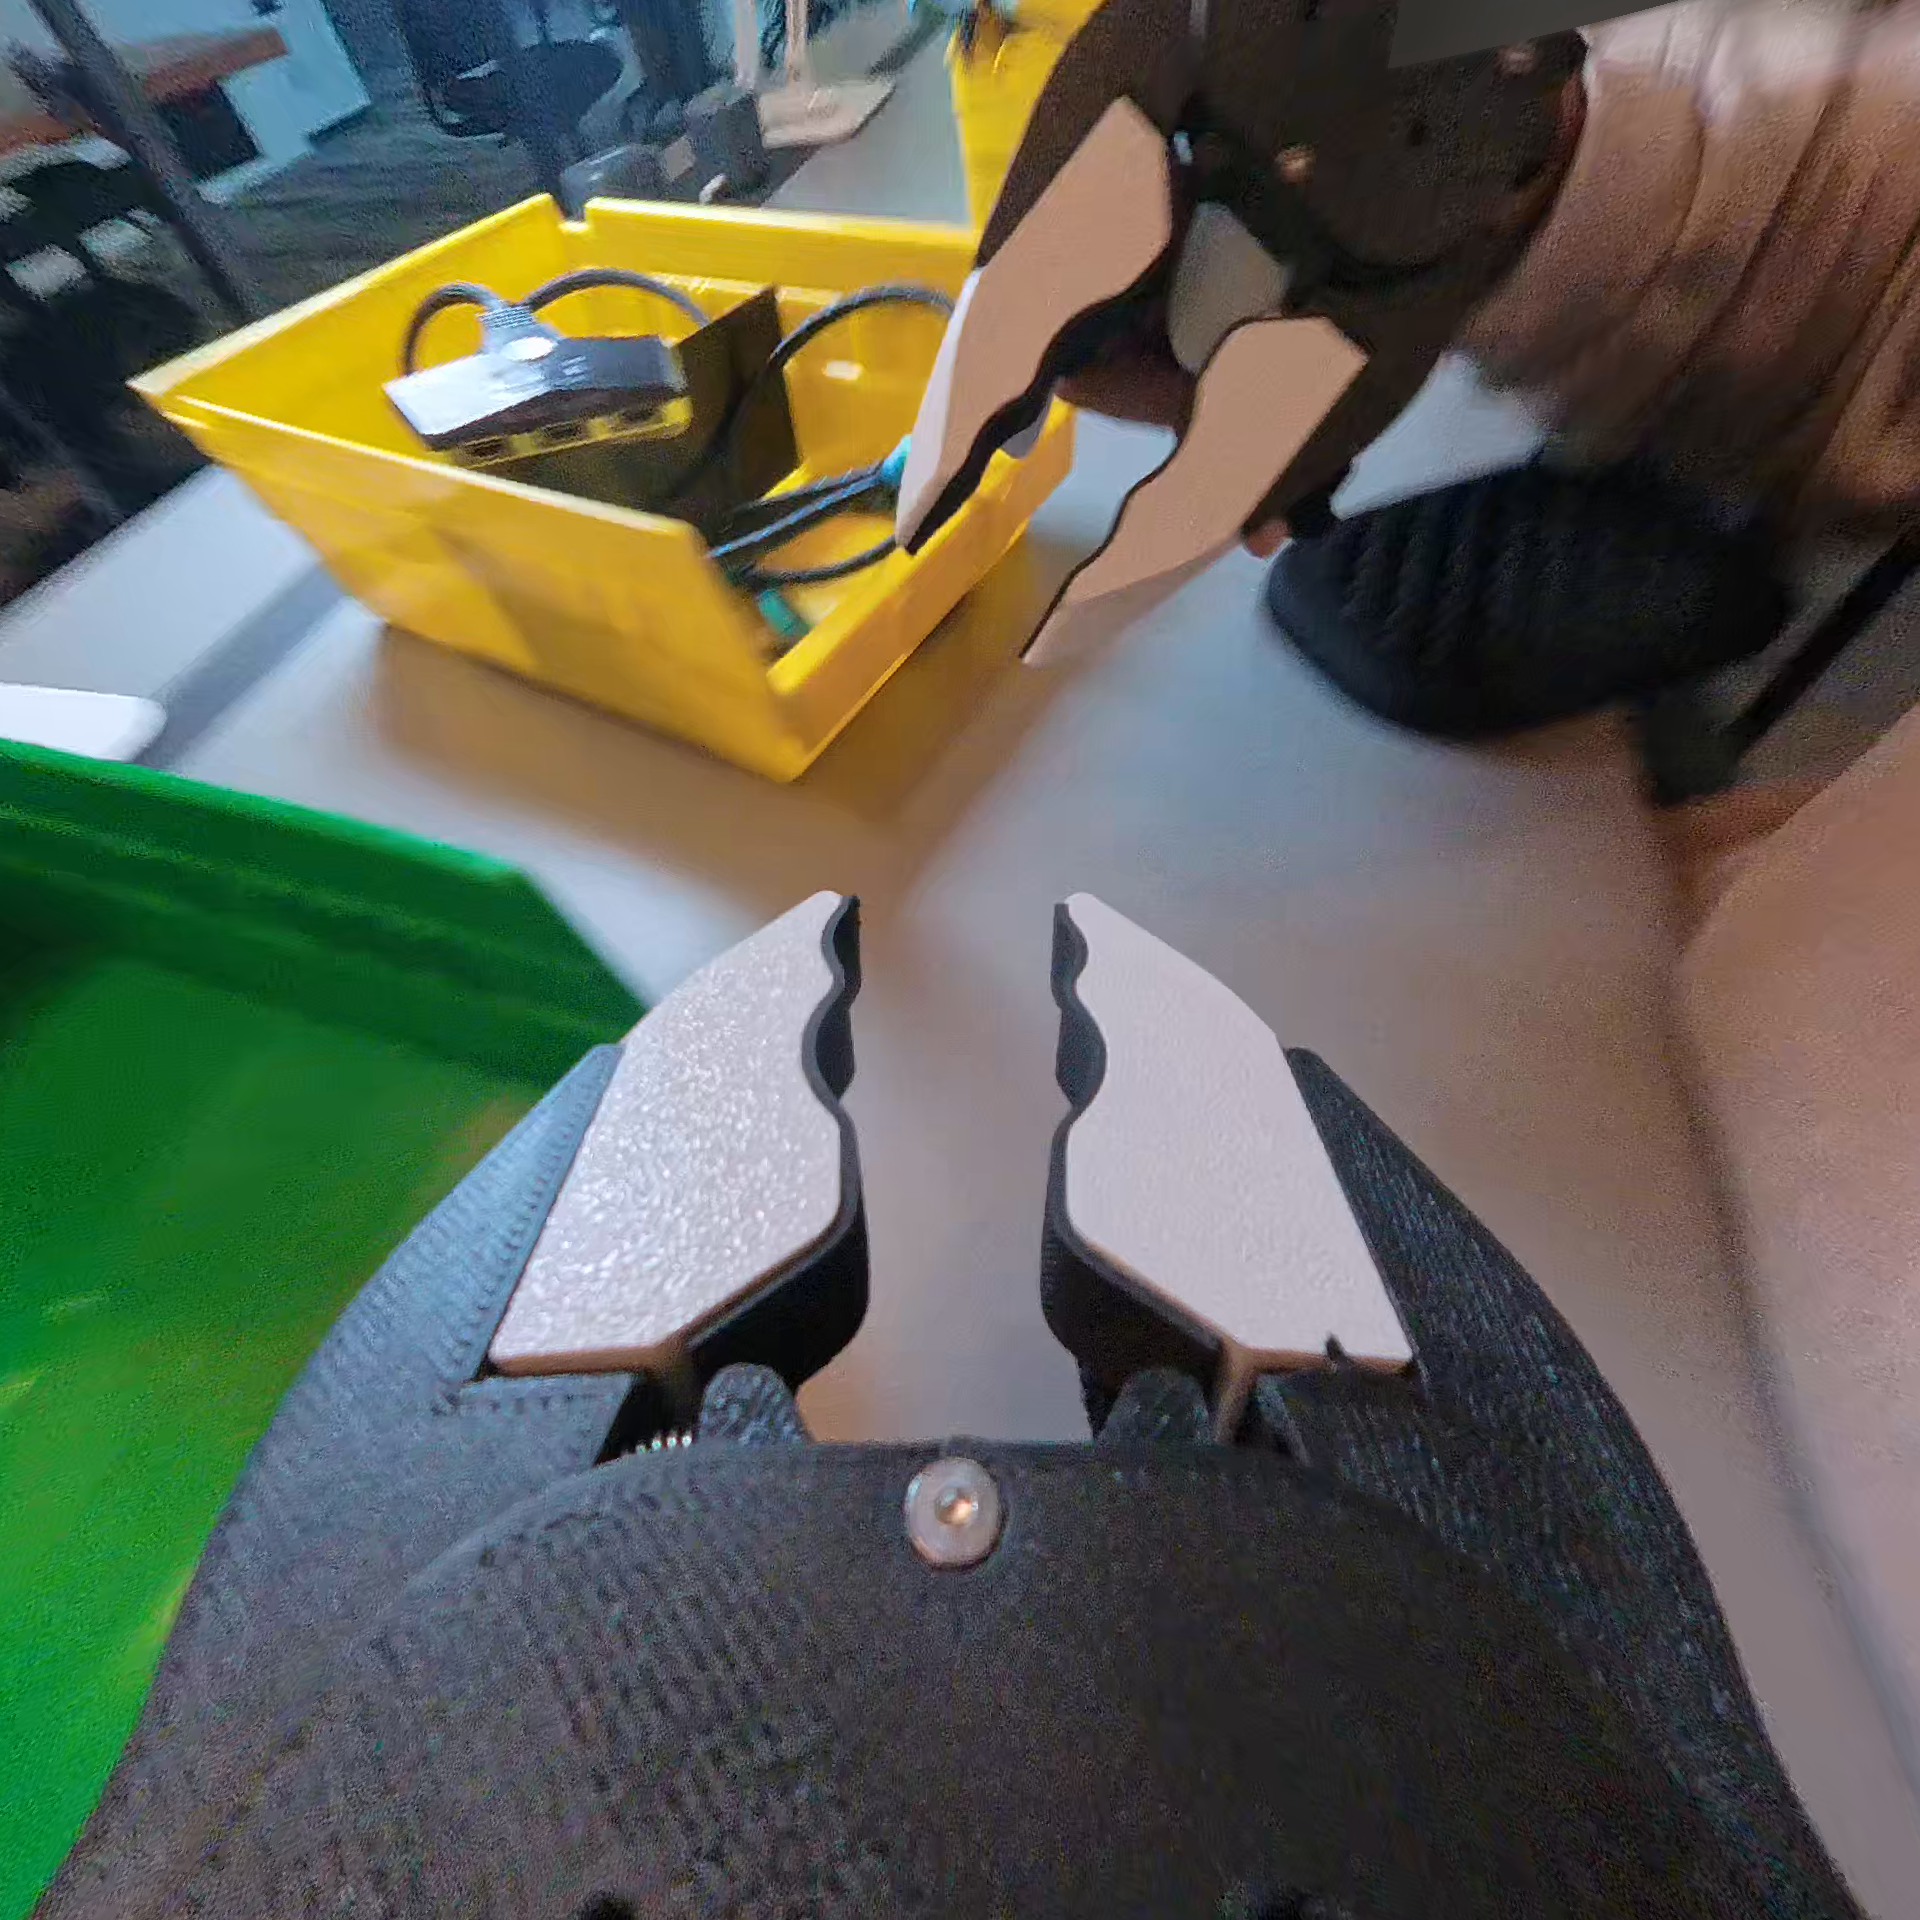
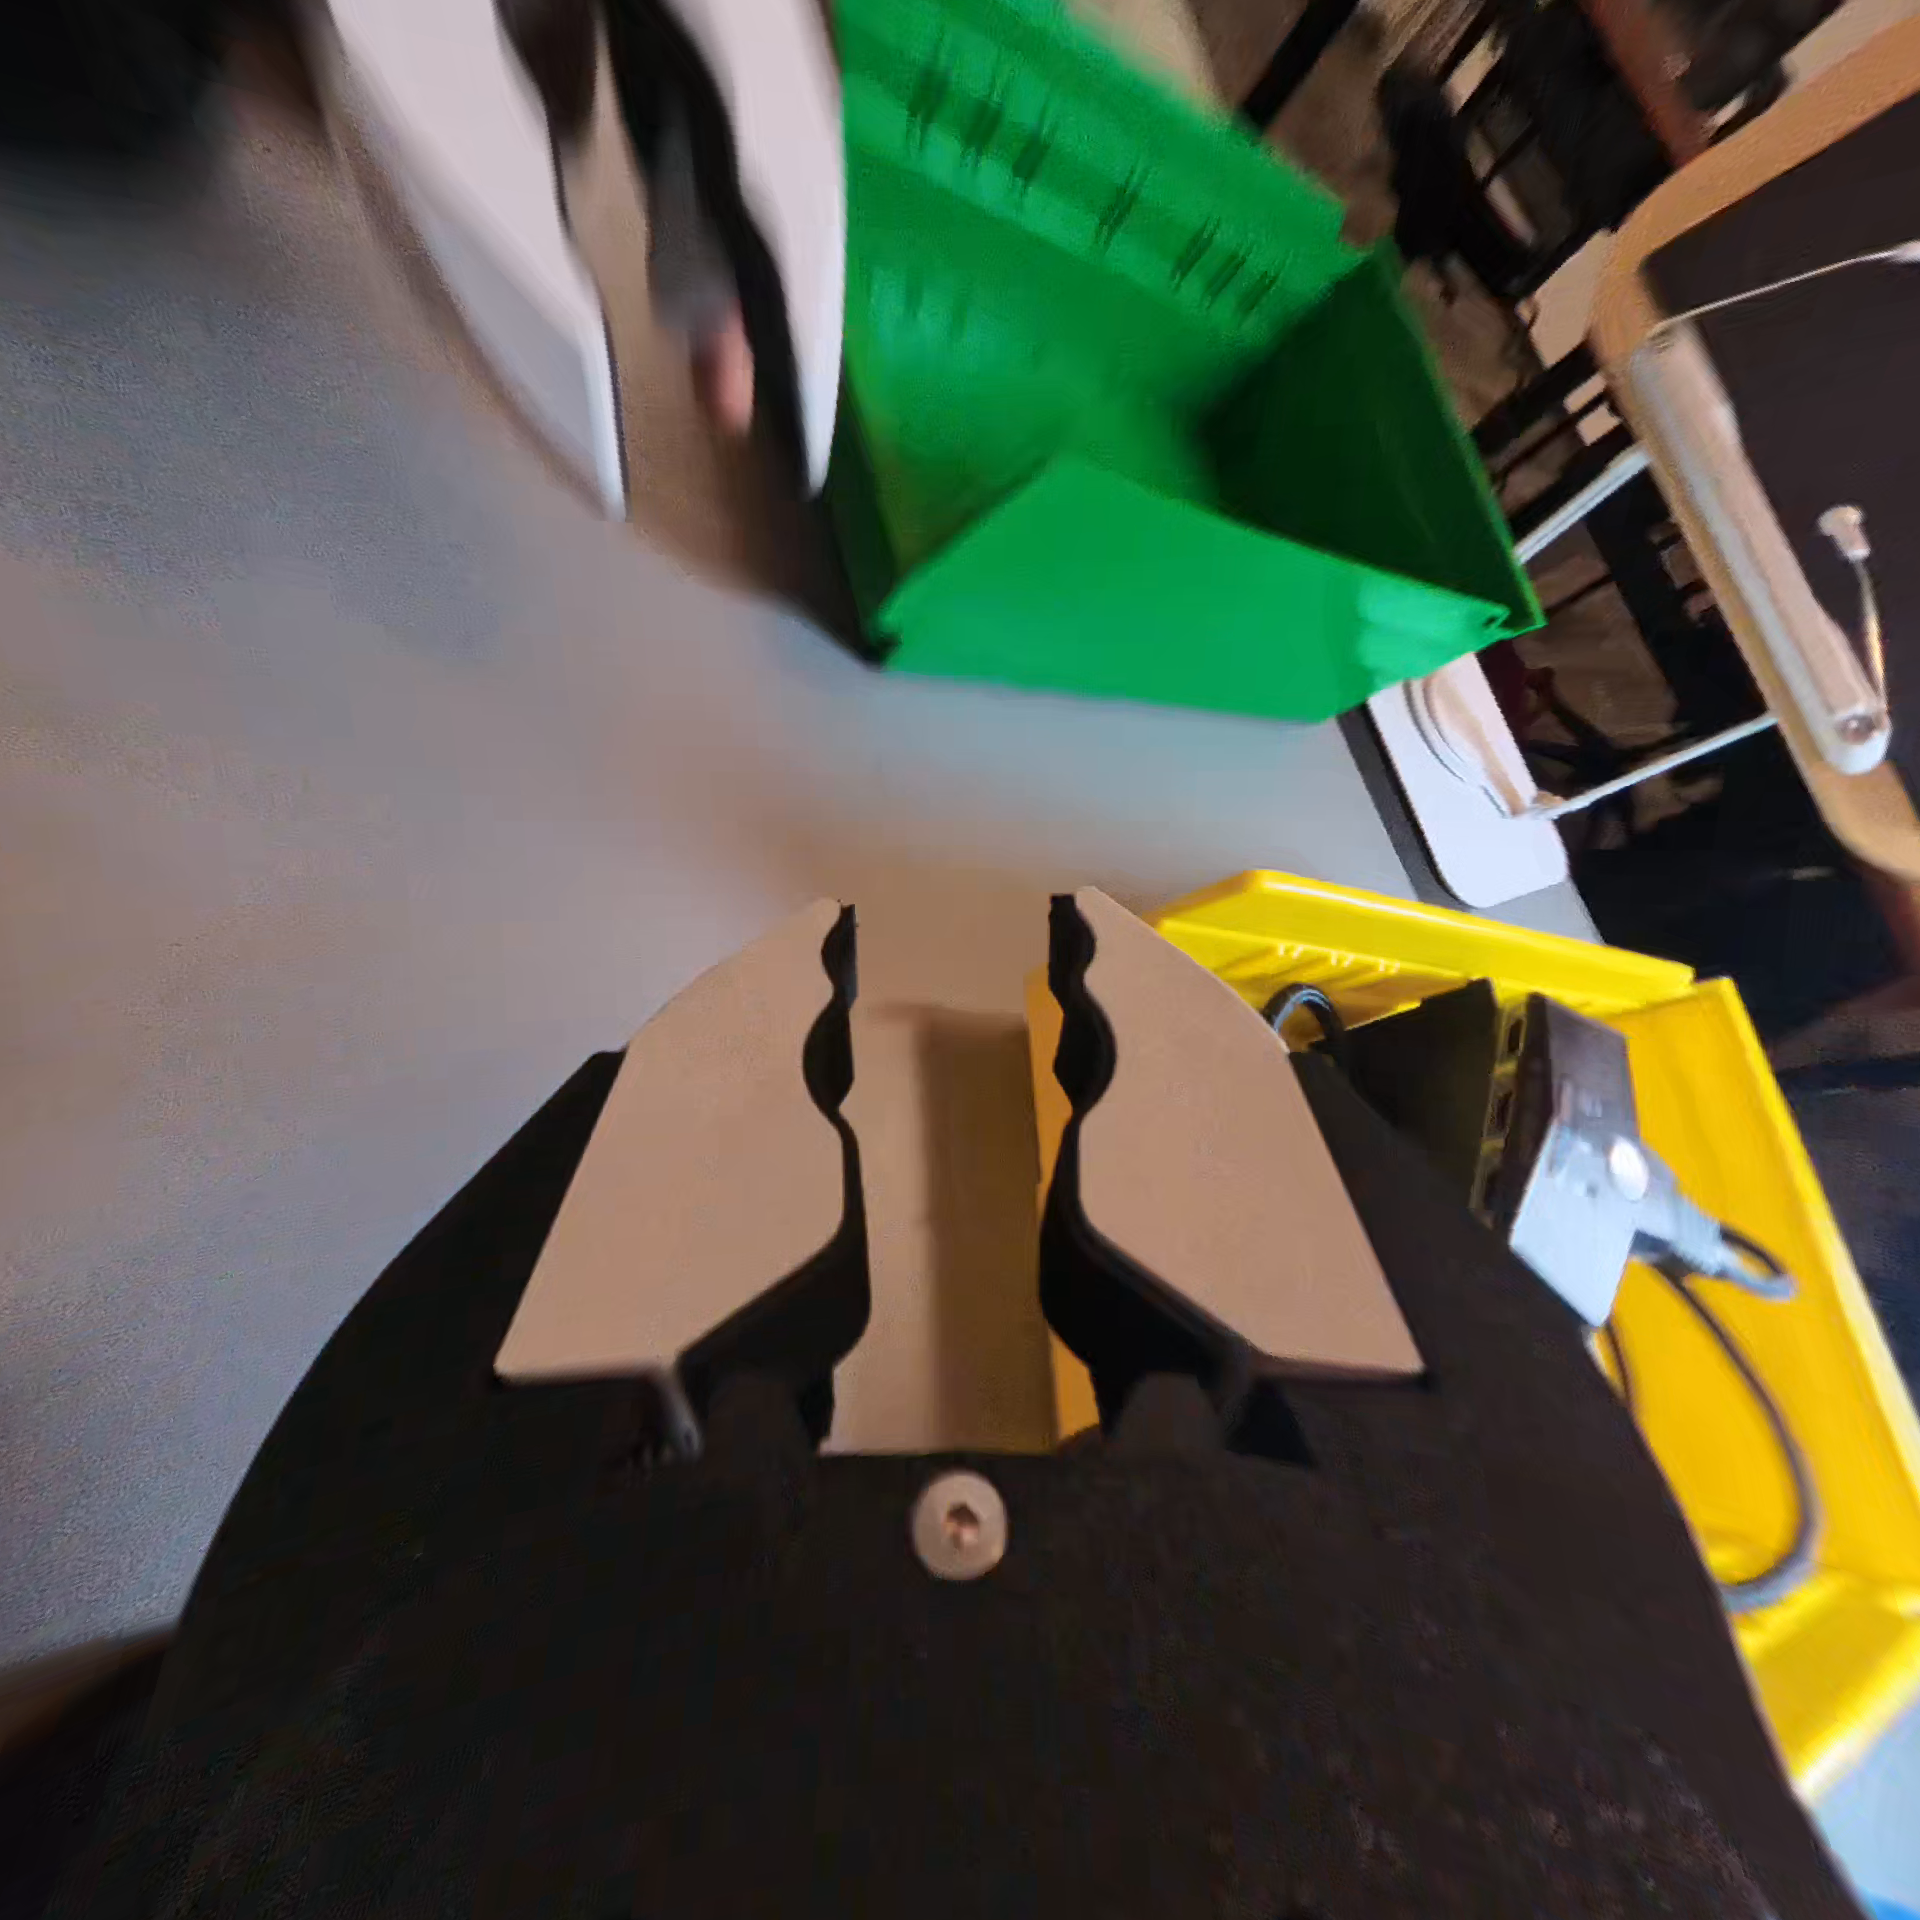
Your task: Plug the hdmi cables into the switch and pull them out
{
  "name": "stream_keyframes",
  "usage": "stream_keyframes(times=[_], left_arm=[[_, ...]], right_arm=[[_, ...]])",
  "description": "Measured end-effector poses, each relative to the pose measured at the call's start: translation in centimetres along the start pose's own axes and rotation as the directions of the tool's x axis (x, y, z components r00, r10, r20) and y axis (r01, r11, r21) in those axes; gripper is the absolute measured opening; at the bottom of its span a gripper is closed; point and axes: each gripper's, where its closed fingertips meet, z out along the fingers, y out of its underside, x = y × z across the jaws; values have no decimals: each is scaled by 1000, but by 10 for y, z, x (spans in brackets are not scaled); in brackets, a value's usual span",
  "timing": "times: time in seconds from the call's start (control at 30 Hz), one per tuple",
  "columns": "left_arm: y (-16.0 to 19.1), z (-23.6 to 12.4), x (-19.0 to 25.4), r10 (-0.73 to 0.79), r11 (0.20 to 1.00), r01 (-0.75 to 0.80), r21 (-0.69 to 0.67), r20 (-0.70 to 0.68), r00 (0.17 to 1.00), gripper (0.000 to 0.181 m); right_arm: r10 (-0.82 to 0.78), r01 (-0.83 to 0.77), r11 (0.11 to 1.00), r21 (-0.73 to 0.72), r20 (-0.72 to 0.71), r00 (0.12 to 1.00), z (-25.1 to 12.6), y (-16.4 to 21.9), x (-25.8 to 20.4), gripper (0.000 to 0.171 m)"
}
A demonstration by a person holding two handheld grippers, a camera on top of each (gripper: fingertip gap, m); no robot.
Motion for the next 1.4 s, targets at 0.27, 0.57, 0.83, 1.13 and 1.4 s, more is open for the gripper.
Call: stream_keyframes(times=[0.27,0.57,0.83,1.13,1.4], left_arm=[[-9,67,-17,-267,963,260,65,133,954,48],[-18,128,-78,-399,915,354,193,316,861,64],[-20,151,-86,-292,956,261,133,351,890,41],[-52,123,-80,-202,977,155,145,408,890,19],[-128,31,-68,-140,952,-12,305,472,870,13]], right_arm=[[625,-578,773,263,-474,620,-118,102,68,50],[701,-735,666,128,-444,558,-72,162,71,60],[658,-720,686,106,-512,551,-73,178,81,29],[435,-533,843,65,-665,607,-103,145,75,15],[391,-359,913,193,-662,639,-121,56,80,14]])
